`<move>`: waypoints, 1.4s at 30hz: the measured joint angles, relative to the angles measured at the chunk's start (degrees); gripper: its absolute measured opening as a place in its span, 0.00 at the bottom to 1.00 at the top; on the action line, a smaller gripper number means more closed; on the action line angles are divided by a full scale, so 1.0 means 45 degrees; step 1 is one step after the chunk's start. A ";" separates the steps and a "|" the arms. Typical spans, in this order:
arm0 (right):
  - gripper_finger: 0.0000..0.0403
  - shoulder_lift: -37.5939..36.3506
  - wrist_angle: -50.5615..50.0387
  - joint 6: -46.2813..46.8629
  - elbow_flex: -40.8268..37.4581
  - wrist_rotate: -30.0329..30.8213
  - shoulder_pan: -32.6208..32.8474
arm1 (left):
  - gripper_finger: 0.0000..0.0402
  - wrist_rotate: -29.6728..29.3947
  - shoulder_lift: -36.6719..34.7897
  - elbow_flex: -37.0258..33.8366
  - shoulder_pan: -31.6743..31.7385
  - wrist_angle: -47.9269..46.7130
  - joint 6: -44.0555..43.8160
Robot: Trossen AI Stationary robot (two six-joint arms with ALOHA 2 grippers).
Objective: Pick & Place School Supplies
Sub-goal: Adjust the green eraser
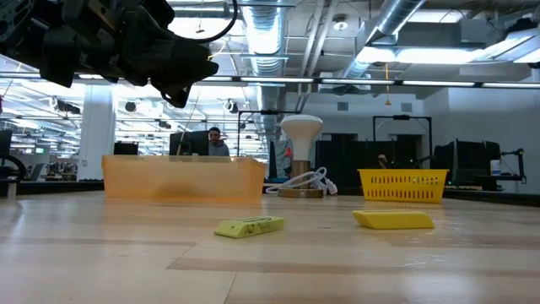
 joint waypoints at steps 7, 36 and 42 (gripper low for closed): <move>0.18 0.0000 0.0698 -0.0694 0.0000 0.4140 0.0163 | 0.31 0.1267 0.0000 0.0000 -0.0096 0.0034 -0.0095; 0.27 -0.0015 0.3802 -1.4264 -0.0690 1.0449 -0.7544 | 0.35 -0.0855 -0.0005 0.0010 -0.0382 -0.0243 -0.1161; 0.27 0.0000 0.8411 -1.6167 -0.2681 1.0149 -0.7770 | 0.28 -0.0598 -0.0005 0.0010 -0.0635 -0.0790 -0.1295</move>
